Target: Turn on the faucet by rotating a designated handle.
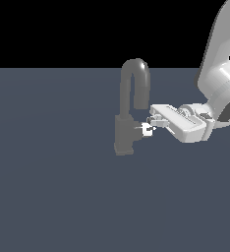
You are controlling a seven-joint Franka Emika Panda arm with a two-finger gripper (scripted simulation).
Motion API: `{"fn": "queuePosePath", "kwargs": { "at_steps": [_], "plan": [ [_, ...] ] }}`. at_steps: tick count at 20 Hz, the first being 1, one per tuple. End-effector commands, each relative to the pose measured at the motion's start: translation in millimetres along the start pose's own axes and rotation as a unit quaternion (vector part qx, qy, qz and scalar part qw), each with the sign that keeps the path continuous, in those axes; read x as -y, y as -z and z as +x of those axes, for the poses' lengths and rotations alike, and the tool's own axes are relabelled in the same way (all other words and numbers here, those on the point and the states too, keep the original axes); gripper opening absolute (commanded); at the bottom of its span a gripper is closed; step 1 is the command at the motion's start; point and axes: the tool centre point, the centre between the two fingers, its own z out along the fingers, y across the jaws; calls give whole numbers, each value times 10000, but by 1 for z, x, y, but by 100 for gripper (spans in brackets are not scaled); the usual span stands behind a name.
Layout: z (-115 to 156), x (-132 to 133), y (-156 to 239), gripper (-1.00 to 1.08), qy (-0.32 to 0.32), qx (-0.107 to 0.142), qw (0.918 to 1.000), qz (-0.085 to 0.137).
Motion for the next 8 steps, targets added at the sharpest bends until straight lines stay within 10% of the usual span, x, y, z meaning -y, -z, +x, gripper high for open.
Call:
{"fn": "queuePosePath", "kwargs": {
  "at_steps": [1, 8],
  "plan": [
    [24, -11, -1, -100, -114, 27, 9999, 19],
    [63, -28, -1, -100, -208, 61, 9998, 25]
  ]
}}
